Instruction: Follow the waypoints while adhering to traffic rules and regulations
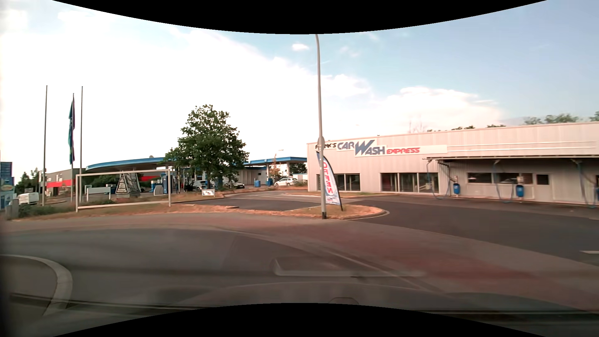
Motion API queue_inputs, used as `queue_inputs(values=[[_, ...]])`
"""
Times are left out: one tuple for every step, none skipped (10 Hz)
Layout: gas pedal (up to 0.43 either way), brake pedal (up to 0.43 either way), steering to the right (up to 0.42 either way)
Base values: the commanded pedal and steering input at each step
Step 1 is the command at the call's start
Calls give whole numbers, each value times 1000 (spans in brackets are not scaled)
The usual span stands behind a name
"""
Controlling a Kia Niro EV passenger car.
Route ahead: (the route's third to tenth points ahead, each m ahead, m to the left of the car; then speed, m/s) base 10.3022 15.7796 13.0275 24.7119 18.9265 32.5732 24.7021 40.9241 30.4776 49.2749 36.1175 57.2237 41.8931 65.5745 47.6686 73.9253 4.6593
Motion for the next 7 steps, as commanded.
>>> queue_inputs(values=[[0,0,-403],[0,0,-403],[0,0,-403],[0,0,-405],[0,0,-411],[0,0,-418],[0,0,-429]])
